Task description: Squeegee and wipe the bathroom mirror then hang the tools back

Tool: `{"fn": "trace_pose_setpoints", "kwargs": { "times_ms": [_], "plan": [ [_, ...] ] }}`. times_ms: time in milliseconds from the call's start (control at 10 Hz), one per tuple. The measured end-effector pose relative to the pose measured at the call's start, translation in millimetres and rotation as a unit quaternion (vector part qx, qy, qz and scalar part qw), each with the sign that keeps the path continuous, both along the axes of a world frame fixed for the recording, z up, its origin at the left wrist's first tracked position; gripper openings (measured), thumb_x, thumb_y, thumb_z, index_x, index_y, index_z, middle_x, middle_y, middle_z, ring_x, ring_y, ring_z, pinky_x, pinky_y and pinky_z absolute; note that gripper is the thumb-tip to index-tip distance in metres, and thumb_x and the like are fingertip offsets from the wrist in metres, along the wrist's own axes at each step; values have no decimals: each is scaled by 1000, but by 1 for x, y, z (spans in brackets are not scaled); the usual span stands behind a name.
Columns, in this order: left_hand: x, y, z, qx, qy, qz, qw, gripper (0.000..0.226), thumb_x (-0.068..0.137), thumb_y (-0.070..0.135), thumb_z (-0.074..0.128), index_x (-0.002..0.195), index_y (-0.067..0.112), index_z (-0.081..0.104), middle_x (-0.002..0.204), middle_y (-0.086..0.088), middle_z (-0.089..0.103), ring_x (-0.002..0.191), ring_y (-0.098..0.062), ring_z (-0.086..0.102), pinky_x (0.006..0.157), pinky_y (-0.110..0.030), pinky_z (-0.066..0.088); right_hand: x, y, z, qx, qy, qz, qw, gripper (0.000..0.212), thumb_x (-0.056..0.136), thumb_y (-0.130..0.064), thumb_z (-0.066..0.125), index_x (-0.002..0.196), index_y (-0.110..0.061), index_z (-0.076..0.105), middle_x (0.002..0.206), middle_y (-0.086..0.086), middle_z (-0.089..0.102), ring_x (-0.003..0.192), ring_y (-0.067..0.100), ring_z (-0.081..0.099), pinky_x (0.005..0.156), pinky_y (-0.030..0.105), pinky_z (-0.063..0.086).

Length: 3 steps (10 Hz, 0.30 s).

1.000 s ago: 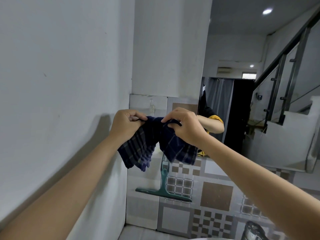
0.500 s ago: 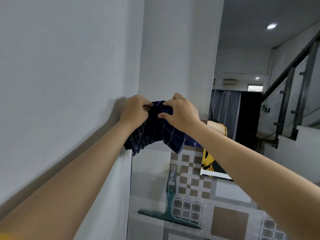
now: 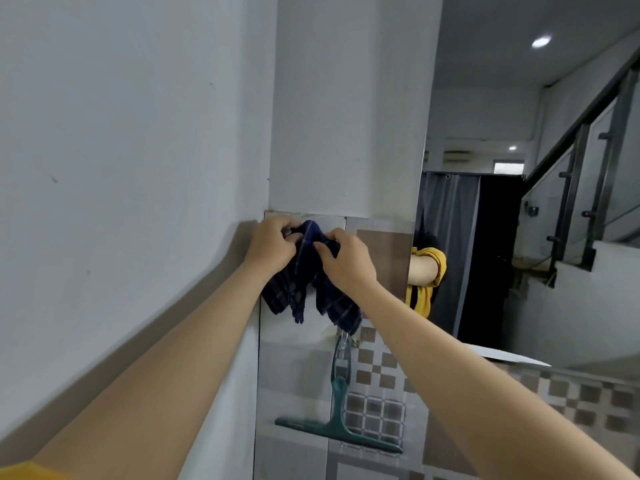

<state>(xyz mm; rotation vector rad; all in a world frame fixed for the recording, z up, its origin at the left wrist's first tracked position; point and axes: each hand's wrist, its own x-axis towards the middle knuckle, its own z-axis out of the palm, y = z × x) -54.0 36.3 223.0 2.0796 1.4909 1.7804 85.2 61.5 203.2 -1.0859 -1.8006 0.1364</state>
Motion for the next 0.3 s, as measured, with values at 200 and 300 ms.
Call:
{"fn": "trace_pose_setpoints", "kwargs": {
  "times_ms": [200, 300],
  "plan": [
    [-3, -22, -47, -34, -52, 24, 998, 35, 91, 19, 53, 125, 26, 56, 123, -2, 56, 103, -4, 49, 96, -24, 39, 8, -30, -20, -183, 185, 59, 964, 39, 80, -53, 60, 118, -44, 54, 133, 7, 48, 120, 30, 47, 99, 49, 47],
    [5, -76, -109, 25, -154, 77, 985, 31, 91, 15, 56, 119, 28, 59, 123, -1, 48, 95, 12, 35, 94, -21, 32, 37, -69, -21, -192, 321, 69, 925, 34, 86, -40, 62, 120, -39, 56, 126, -2, 51, 117, 22, 47, 97, 43, 44]
  ]
}}
